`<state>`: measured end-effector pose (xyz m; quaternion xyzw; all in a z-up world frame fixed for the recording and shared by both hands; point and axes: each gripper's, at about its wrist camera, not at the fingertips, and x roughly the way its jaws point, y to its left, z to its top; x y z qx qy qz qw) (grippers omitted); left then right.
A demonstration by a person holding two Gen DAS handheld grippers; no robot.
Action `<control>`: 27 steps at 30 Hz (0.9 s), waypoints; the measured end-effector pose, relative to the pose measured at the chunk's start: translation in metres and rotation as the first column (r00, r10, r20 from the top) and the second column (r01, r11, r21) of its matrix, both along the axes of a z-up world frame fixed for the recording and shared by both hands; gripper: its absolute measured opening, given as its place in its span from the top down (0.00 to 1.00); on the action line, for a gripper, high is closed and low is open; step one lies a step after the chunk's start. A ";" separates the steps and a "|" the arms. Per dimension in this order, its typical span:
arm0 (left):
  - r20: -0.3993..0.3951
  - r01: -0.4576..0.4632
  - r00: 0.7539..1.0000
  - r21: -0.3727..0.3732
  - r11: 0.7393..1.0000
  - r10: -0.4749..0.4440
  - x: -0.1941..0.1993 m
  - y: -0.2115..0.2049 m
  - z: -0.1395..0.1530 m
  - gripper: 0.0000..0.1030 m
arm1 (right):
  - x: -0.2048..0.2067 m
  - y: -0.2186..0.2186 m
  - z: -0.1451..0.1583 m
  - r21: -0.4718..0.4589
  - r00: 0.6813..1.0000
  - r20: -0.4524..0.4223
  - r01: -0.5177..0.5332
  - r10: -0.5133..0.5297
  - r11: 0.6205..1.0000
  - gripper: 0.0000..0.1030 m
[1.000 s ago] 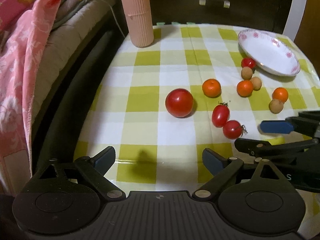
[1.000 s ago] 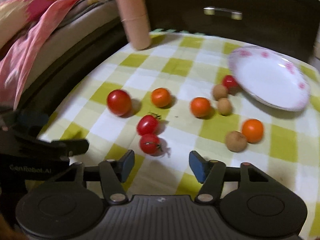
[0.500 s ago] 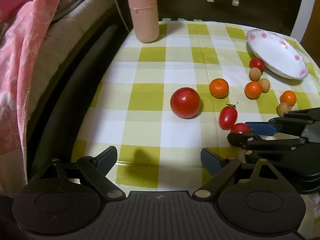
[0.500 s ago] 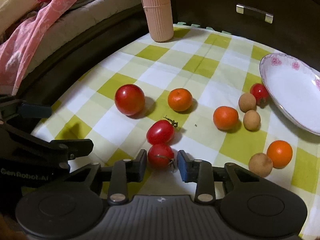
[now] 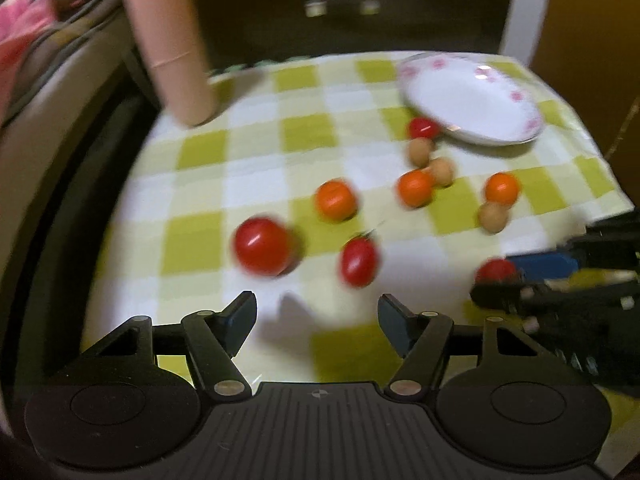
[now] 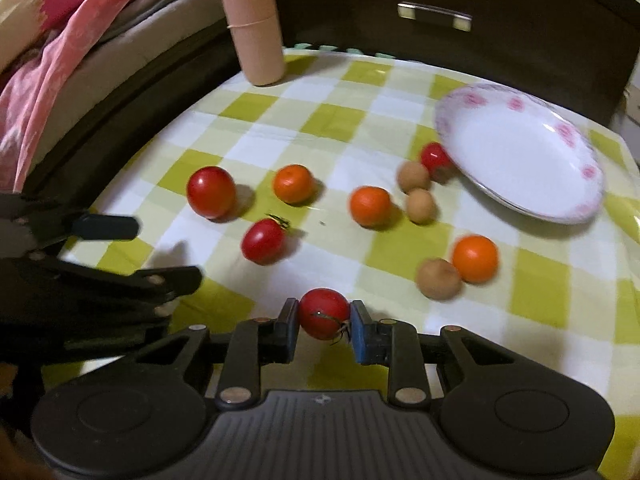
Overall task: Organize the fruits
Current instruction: 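Grasp a red cherry tomato with the right gripper while the left gripper grasps another, then carry both held cherry tomatoes over the white floral bowl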
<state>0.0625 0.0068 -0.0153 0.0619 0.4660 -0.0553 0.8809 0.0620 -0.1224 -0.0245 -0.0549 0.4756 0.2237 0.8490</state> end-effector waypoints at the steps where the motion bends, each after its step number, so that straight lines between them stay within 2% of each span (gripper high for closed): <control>1: 0.004 0.018 1.000 -0.010 1.000 -0.018 0.005 -0.004 -0.001 0.27 | -0.001 -0.005 0.001 -0.005 1.000 -0.006 0.006 -0.006 1.000 0.74; 6: 0.003 0.076 0.997 -0.031 0.997 -0.076 0.026 -0.015 -0.011 0.27 | 0.002 -0.027 0.005 0.036 0.997 -0.041 0.067 -0.066 0.997 0.74; 9: -0.029 0.090 0.995 -0.040 0.995 -0.091 0.031 -0.018 -0.020 0.29 | 0.004 -0.034 0.005 0.068 0.994 -0.067 0.096 -0.091 0.993 0.74; 12: -0.065 0.087 0.994 -0.036 0.996 -0.089 0.035 -0.020 -0.030 0.32 | 0.007 -0.036 0.008 0.090 0.993 -0.069 0.100 -0.094 0.991 0.74; 13: -0.069 0.082 0.994 -0.034 0.996 -0.084 0.037 -0.019 -0.032 0.30 | 0.008 -0.037 0.009 0.096 0.993 -0.070 0.100 -0.094 0.990 0.74; 17: -0.059 0.068 0.996 -0.042 0.997 -0.071 0.041 -0.018 -0.033 0.33 | 0.009 -0.040 0.009 0.104 0.992 -0.076 0.108 -0.100 0.989 0.74; 23: -0.057 0.077 0.995 -0.025 0.997 -0.079 0.039 -0.020 -0.030 0.41 | 0.011 -0.045 0.005 0.096 0.988 -0.090 0.136 -0.128 0.986 0.74; 27: -0.063 0.052 0.997 -0.032 0.998 -0.054 0.040 -0.017 -0.028 0.50 | 0.014 -0.046 0.003 0.087 0.985 -0.092 0.155 -0.147 0.984 0.74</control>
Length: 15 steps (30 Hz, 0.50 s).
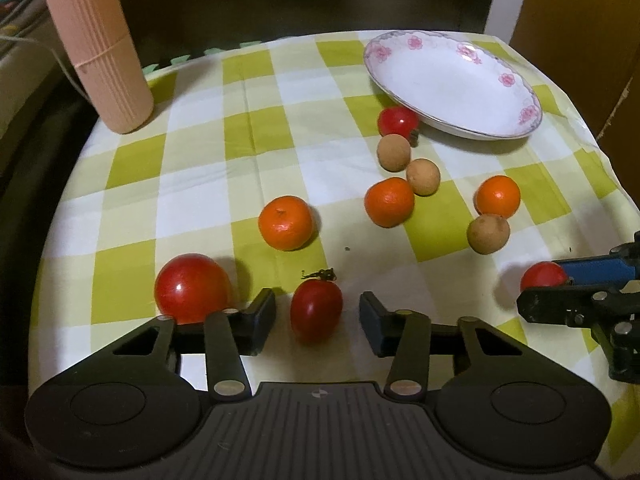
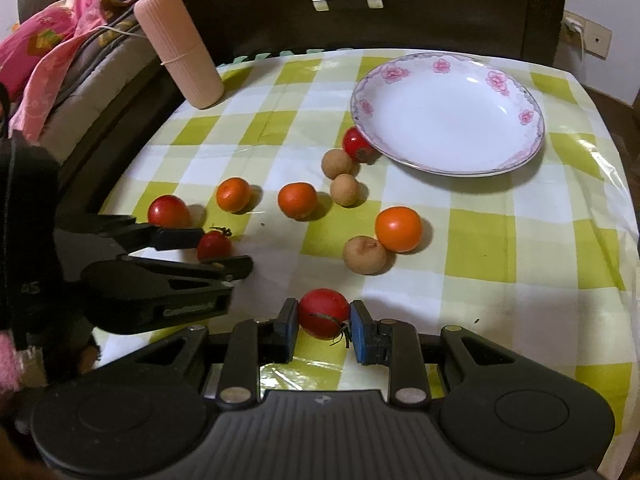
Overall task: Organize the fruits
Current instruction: 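Carry both held cherry tomatoes over the white floral bowl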
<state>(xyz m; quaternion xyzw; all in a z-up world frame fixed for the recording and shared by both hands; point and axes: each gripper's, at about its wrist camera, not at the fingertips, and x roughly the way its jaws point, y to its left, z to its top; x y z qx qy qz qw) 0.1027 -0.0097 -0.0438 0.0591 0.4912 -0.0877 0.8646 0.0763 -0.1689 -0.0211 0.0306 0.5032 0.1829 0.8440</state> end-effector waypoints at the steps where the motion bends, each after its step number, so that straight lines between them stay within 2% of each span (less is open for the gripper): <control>1: -0.002 -0.003 1.000 -0.001 1.000 0.003 0.001 0.001 0.000 0.52 | 0.001 0.000 0.000 -0.002 1.000 -0.002 0.004 -0.004 1.000 0.74; 7: -0.021 0.001 1.000 -0.006 1.000 -0.001 -0.002 0.002 0.002 0.64 | 0.006 -0.004 0.002 -0.004 0.999 0.007 0.037 -0.037 0.999 0.74; 15: 0.005 0.017 1.000 0.017 1.000 -0.017 -0.002 -0.003 -0.001 0.65 | 0.012 -0.004 0.008 -0.021 0.997 0.033 0.075 -0.074 0.997 0.74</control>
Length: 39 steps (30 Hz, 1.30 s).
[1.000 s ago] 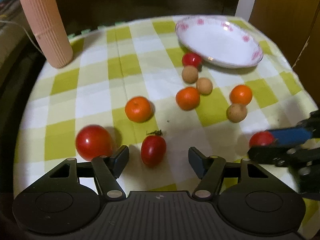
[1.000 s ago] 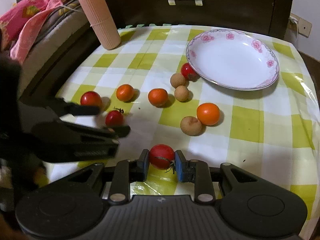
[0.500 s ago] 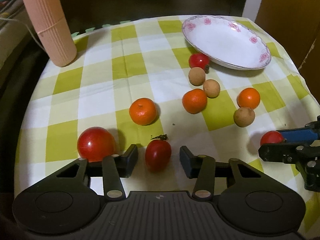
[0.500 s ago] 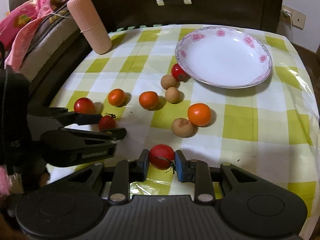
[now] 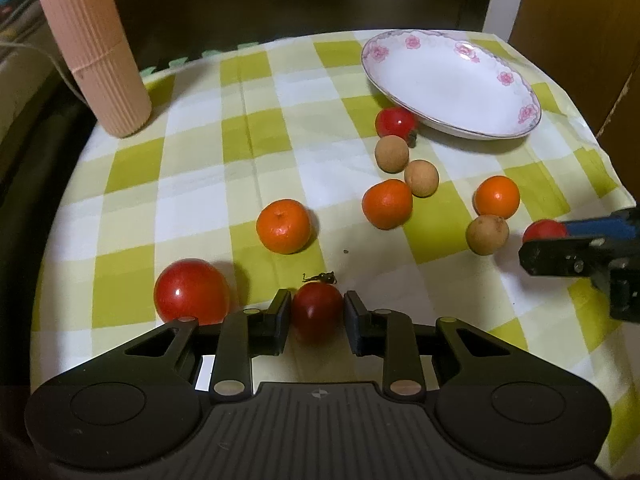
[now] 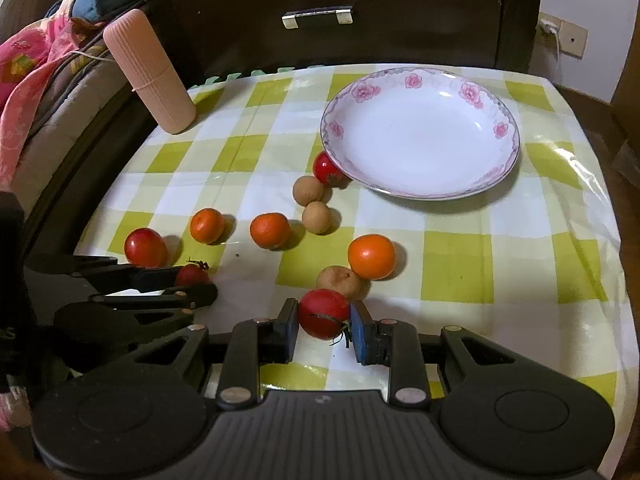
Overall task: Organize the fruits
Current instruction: 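Carry both held cherry tomatoes over the white floral bowl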
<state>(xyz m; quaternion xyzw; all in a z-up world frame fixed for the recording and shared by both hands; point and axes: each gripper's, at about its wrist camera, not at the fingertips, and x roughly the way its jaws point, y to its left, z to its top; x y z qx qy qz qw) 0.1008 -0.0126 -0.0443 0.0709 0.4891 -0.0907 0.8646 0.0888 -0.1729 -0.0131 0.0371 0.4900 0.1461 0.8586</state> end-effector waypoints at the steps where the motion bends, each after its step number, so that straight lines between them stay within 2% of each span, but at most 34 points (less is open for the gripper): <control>1: -0.001 0.000 1.000 -0.002 1.000 0.000 -0.001 0.001 0.000 0.65 | -0.001 0.000 0.000 0.000 1.000 0.002 0.005 -0.005 1.000 0.74; 9: -0.032 -0.042 0.999 -0.009 0.999 0.042 0.001 -0.001 0.002 0.68 | -0.006 -0.011 0.011 0.000 0.998 0.033 0.051 -0.051 0.999 0.74; 12: -0.057 -0.050 0.997 -0.041 0.998 0.047 0.002 0.000 0.005 0.68 | -0.005 -0.019 0.019 0.014 0.996 0.052 0.072 -0.073 0.997 0.74; 15: -0.040 -0.033 0.999 -0.060 0.998 0.031 0.004 -0.003 0.014 0.68 | -0.004 -0.029 0.023 0.030 0.993 0.062 0.096 -0.098 0.995 0.74; 20: -0.036 -0.028 0.999 -0.120 0.992 0.024 0.016 -0.003 0.024 0.68 | 0.008 -0.040 0.016 0.035 0.990 0.036 0.137 -0.138 0.990 0.74; 23: -0.024 -0.023 1.000 -0.162 0.987 0.019 0.027 -0.004 0.033 0.68 | 0.017 -0.040 0.014 0.034 0.989 0.028 0.143 -0.144 0.989 0.74; 29: 0.010 0.013 1.000 -0.191 0.982 -0.012 0.058 -0.024 0.044 0.68 | 0.039 -0.045 0.014 0.039 0.985 0.040 0.166 -0.167 0.985 0.74; 39: 0.056 0.068 0.997 -0.188 0.980 -0.058 0.108 -0.065 0.053 0.68 | 0.081 -0.067 0.010 0.053 0.975 0.048 0.212 -0.215 0.976 0.74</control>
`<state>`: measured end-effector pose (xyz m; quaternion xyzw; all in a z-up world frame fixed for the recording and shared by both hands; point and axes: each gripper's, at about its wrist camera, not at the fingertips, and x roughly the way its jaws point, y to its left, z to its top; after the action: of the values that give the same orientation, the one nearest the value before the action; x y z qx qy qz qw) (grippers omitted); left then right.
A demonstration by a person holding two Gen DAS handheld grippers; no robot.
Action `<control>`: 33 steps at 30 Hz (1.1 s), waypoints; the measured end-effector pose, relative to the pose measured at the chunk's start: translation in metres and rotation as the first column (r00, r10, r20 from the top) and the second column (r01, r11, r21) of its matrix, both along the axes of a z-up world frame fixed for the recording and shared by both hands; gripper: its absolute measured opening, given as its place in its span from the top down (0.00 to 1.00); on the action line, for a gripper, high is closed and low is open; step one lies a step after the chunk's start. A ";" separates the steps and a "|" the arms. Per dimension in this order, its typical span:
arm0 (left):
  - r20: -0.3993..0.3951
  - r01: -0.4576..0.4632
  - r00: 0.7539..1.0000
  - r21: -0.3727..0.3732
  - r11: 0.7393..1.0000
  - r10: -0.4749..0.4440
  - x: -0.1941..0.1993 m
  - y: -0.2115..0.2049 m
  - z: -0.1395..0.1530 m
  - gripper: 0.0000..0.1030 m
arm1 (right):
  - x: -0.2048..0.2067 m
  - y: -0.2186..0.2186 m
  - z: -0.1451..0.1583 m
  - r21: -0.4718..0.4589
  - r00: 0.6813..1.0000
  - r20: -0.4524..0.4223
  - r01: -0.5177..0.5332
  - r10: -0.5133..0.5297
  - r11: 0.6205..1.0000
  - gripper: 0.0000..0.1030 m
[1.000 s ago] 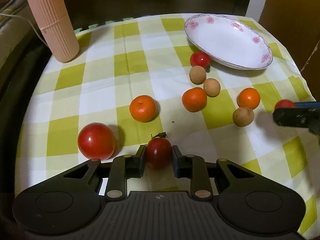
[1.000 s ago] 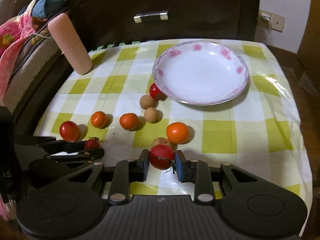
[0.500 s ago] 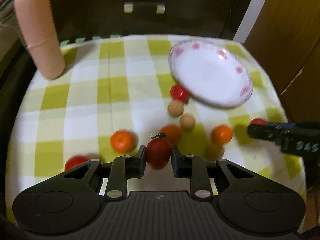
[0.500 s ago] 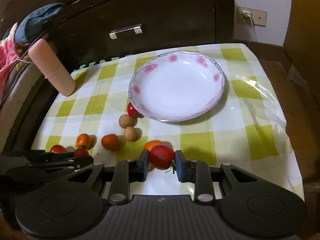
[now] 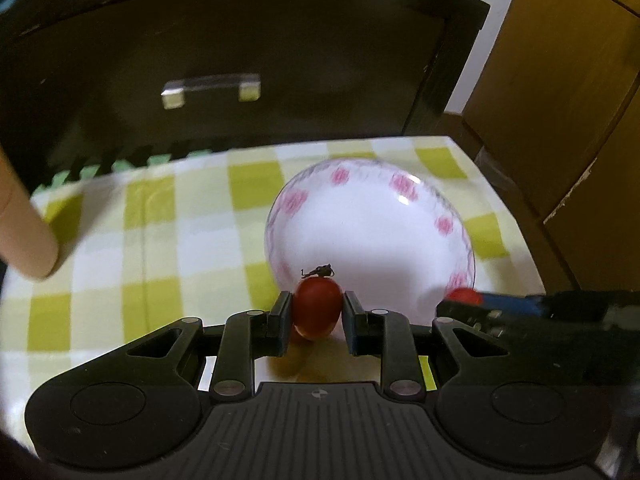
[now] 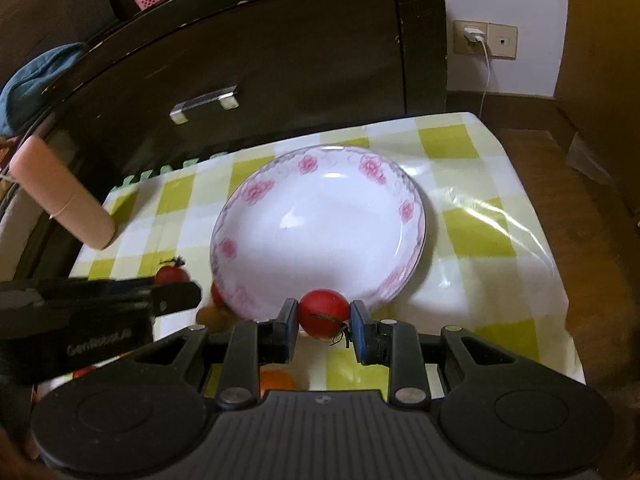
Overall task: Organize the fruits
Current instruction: 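Carry both held cherry tomatoes over the white floral bowl, then open both grippers to drop the cherry tomatoes into the bowl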
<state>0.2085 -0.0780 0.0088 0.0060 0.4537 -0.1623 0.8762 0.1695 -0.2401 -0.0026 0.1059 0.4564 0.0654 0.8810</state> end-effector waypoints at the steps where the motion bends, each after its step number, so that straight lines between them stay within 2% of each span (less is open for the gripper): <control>1: 0.002 0.004 1.000 0.003 1.000 -0.004 0.004 -0.003 -0.001 0.68 | 0.003 -0.001 -0.002 0.000 1.000 0.000 -0.001 0.001 1.000 0.74; 18: -0.041 0.034 0.999 0.016 0.999 -0.033 0.030 -0.020 -0.027 0.66 | 0.033 -0.003 -0.029 -0.020 1.000 -0.020 -0.022 0.022 1.000 0.74; 23: -0.037 0.036 0.999 0.025 0.999 -0.035 0.030 -0.021 -0.026 0.65 | 0.035 -0.002 -0.029 -0.022 0.999 -0.022 -0.027 0.026 0.999 0.74; 33: 0.001 0.027 1.000 0.025 0.999 -0.027 0.028 -0.019 -0.009 0.56 | 0.033 -0.009 -0.015 0.012 1.000 0.024 -0.008 0.007 1.000 0.70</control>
<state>0.2367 -0.0975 0.0000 0.0230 0.4549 -0.1684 0.8742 0.2028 -0.2489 -0.0181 0.1086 0.4459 0.0727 0.8855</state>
